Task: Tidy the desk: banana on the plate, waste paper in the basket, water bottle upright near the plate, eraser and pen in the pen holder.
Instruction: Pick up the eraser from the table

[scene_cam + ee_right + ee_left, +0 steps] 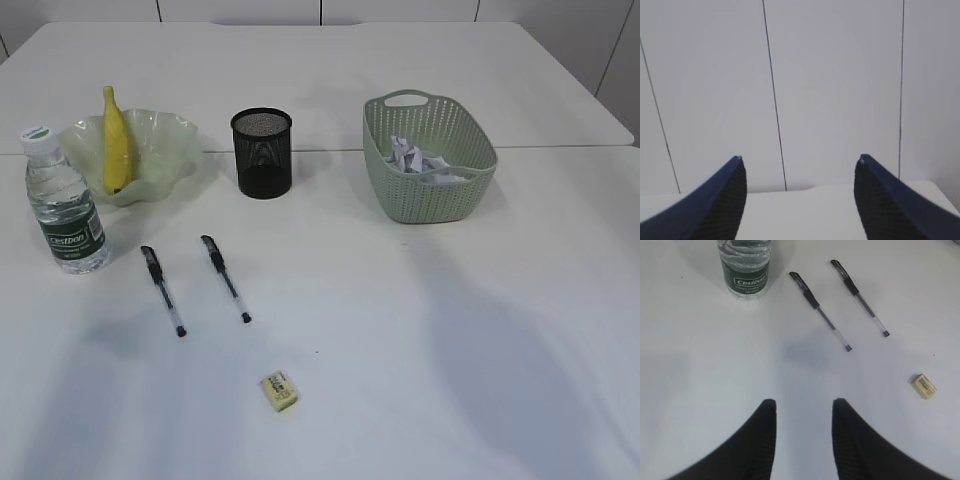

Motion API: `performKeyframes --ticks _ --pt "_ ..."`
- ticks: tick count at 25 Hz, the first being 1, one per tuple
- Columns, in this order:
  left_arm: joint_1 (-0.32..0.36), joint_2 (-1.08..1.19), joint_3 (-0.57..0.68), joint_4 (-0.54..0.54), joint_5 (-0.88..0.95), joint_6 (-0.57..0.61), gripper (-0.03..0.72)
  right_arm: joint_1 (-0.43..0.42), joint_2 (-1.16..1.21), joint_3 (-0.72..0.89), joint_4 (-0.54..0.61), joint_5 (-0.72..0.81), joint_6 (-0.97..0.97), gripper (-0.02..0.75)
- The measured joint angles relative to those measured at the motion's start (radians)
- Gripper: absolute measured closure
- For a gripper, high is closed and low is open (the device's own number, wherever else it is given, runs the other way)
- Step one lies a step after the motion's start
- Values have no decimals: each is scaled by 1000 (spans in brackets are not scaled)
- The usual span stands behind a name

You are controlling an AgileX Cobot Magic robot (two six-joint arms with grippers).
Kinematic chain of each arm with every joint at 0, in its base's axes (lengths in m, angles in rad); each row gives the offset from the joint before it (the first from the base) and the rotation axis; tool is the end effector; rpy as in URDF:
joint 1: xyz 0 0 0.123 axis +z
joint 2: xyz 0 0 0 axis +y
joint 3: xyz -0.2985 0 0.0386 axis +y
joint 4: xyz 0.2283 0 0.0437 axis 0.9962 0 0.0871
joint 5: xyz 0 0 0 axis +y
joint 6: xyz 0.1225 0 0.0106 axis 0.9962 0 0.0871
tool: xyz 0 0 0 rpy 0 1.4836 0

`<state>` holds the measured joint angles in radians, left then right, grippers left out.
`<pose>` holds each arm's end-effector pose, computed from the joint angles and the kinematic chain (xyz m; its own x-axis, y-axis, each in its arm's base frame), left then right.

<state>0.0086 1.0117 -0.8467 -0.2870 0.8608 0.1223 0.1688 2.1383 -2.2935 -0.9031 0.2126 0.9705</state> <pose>0.1799 -0.0249 0.3067 -0.8007 -0.0730 -0.5945 0.0679 0.9751 -0.2113 0.5282 0.0693 0.4456 0.1072 0.0967 -0.9895 -0.0118 0.9953 0.0960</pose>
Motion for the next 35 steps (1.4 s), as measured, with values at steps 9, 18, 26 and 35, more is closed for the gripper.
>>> performKeyframes --ticks 9,18,26,35 --pt "0 0 0 0 0 0 423 5 0 0 613 237 -525 237" --pt "0 0 0 0 0 0 423 5 -2 0 949 517 -858 237" --pt "0 0 0 0 0 0 423 5 -19 0 989 692 -886 237" --pt "0 0 0 0 0 0 423 5 -28 0 1088 841 -934 241"
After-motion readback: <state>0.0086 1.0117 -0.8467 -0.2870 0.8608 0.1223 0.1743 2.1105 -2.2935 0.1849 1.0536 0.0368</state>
